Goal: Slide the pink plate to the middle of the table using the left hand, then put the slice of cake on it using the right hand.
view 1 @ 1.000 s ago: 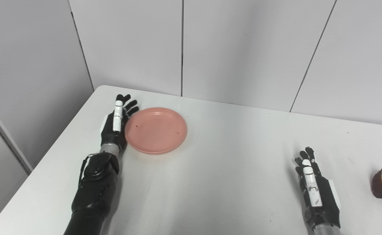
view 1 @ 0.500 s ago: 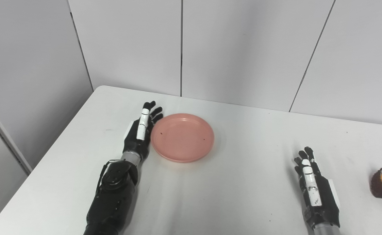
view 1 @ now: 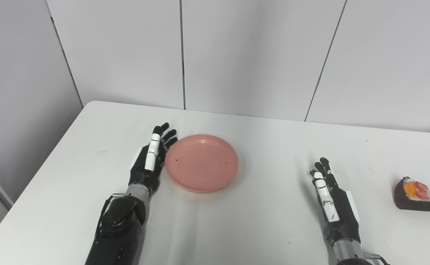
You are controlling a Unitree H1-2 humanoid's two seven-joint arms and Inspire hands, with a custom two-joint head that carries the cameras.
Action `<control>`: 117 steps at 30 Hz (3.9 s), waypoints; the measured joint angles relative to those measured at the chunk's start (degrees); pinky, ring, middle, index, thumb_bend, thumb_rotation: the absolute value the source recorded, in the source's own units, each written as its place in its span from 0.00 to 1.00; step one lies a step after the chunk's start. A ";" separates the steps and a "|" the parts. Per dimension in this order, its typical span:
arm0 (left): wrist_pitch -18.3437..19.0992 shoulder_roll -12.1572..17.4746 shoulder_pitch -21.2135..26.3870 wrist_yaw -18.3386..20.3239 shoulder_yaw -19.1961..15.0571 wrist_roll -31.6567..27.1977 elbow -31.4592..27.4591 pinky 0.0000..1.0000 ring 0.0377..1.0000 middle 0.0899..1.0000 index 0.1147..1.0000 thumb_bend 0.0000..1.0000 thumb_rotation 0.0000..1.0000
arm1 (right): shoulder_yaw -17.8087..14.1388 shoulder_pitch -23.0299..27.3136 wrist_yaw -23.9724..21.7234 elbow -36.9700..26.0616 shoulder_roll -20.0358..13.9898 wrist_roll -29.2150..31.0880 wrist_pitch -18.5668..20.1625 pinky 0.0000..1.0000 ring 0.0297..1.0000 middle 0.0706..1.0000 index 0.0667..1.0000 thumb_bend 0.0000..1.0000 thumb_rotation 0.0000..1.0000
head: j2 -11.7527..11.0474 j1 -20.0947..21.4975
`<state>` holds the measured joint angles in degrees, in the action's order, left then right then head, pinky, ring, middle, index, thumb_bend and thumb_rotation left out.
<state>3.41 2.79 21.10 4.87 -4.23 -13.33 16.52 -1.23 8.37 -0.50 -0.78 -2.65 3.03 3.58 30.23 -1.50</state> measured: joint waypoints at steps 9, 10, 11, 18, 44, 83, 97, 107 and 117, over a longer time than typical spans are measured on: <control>1.36 -1.27 -3.07 3.37 4.02 0.17 -3.87 0.96 0.96 0.96 0.97 0.73 1.00 | 1.30 0.25 0.73 0.23 0.95 -1.81 0.01 1.00 0.95 0.96 0.98 0.56 0.81 | 0.52 3.86; 1.24 -1.47 -3.11 3.45 4.14 0.28 -3.81 0.96 0.96 0.96 0.98 0.74 0.99 | 1.49 0.25 0.96 0.23 1.14 -2.03 0.01 1.00 0.95 0.96 0.98 0.56 0.81 | 0.53 4.22; 0.82 -1.61 -3.17 3.55 4.38 0.54 -3.69 0.96 0.96 0.96 0.98 0.74 0.99 | 1.59 0.27 1.27 0.25 1.33 -2.22 0.01 1.00 0.95 0.96 0.98 0.56 0.81 | 0.53 4.23; -2.84 -3.26 -4.22 3.95 5.58 1.48 -2.89 0.96 0.96 0.96 0.97 0.69 0.98 | 1.88 0.52 1.49 0.44 2.16 -2.21 0.02 1.00 0.95 0.95 0.97 0.60 0.75 | 0.97 5.72; -9.88 -6.86 -2.87 1.20 9.54 12.13 1.48 1.00 1.00 1.00 1.00 0.68 1.00 | 2.35 1.01 0.97 1.37 0.59 -2.45 -0.10 0.99 0.93 0.94 0.96 0.58 0.82 | 0.79 6.69; -12.77 -6.55 -2.59 3.94 9.76 12.29 2.41 1.00 1.00 1.00 1.00 0.64 1.00 | -1.38 10.50 22.49 18.94 -13.01 -30.80 -18.90 0.74 0.81 0.84 0.84 0.73 0.58 | -1.76 21.54; -12.80 -6.21 -2.47 5.73 9.86 11.06 2.57 1.00 1.00 1.00 1.00 0.66 1.00 | -1.93 9.16 19.96 13.00 -20.70 -40.68 -4.61 0.69 0.77 0.78 0.79 0.80 0.42 | -1.58 21.45; -13.52 -6.29 -2.50 5.52 9.82 11.21 2.86 1.00 1.00 1.00 1.00 0.64 1.00 | -4.55 5.39 9.45 1.32 -24.78 -40.66 7.33 0.64 0.76 0.78 0.78 0.83 0.36 | -1.32 21.37; -13.79 -6.44 -2.51 4.44 9.84 11.61 3.04 1.00 1.00 1.00 1.00 0.62 1.00 | -8.11 1.99 2.19 -0.87 -29.50 -36.59 11.94 0.69 0.77 0.80 0.78 0.87 0.37 | -1.49 21.28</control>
<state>-10.38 -3.65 18.59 9.31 5.60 -1.73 19.56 -9.35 10.35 1.68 -1.64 -32.15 -33.56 15.52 28.74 19.78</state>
